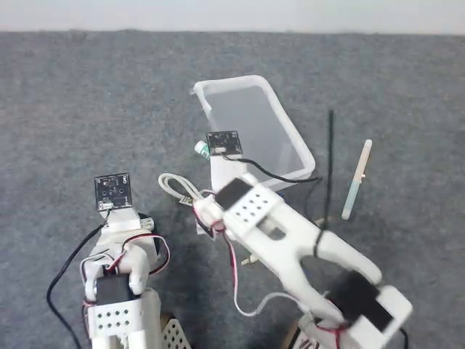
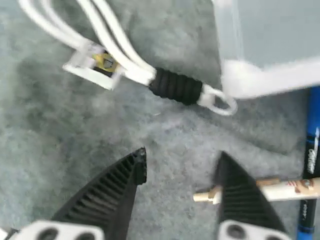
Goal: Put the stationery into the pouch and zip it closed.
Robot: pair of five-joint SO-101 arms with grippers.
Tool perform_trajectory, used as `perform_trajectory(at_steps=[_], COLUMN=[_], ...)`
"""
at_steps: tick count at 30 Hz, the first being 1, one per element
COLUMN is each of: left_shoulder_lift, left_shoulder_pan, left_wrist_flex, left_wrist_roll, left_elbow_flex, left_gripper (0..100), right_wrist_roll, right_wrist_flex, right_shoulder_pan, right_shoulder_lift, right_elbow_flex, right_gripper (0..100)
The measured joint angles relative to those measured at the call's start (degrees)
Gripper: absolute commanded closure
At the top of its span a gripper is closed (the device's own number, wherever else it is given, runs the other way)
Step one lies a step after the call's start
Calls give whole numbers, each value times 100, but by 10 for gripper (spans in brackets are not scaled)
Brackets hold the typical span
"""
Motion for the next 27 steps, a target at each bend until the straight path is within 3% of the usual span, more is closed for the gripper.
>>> perform_trajectory(at_steps=[14, 27], left_shoulder_lift=[0, 0], left_shoulder_pan=[0, 0], left_wrist_flex=[0, 0], left_wrist_roll=[0, 0], left_elbow_flex=[0, 0], left_gripper=[987, 987], right_wrist_roll=[-448, -659], right_wrist_flex=[457, 440], right_shoulder_pan=[378, 668], right_shoulder_lift=[1837, 2690], right_elbow_flex=[-1820, -2444], right_gripper=[719, 720])
